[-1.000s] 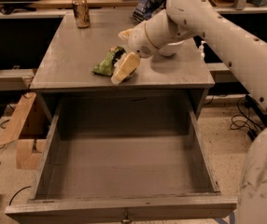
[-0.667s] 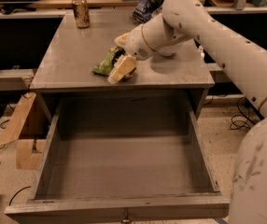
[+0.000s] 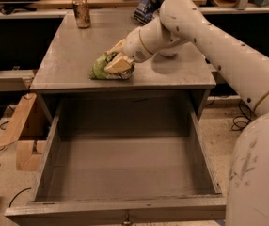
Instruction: Place green jalapeno chip bag into top drawer
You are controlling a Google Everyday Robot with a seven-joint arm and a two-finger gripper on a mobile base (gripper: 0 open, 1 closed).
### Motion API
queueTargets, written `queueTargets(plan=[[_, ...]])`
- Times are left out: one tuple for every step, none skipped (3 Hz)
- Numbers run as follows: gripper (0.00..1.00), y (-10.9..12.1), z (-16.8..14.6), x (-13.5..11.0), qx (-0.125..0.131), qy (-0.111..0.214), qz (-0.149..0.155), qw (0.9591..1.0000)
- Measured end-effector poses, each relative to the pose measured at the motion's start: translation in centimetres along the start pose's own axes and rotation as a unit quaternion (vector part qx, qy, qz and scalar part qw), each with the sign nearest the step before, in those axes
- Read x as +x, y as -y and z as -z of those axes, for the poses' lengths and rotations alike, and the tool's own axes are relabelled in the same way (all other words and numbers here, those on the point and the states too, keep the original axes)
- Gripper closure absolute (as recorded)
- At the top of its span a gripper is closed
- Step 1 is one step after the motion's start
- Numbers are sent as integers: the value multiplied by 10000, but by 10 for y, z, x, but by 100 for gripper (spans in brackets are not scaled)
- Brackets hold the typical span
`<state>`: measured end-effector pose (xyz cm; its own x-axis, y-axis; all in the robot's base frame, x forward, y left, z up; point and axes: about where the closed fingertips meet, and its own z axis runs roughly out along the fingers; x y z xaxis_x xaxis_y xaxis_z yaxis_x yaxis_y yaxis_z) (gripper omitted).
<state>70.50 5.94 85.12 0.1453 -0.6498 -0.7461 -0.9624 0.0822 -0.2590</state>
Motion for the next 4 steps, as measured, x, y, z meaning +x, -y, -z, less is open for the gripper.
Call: queueTargets(plan=[[85,0,-3,-3,-30,120,-11,9999],[100,6,4,-17,-92,276,111,9995],[100,12,40,-54,-143,359,505,9980],[100,6,65,-73,-220,395,680,9967]])
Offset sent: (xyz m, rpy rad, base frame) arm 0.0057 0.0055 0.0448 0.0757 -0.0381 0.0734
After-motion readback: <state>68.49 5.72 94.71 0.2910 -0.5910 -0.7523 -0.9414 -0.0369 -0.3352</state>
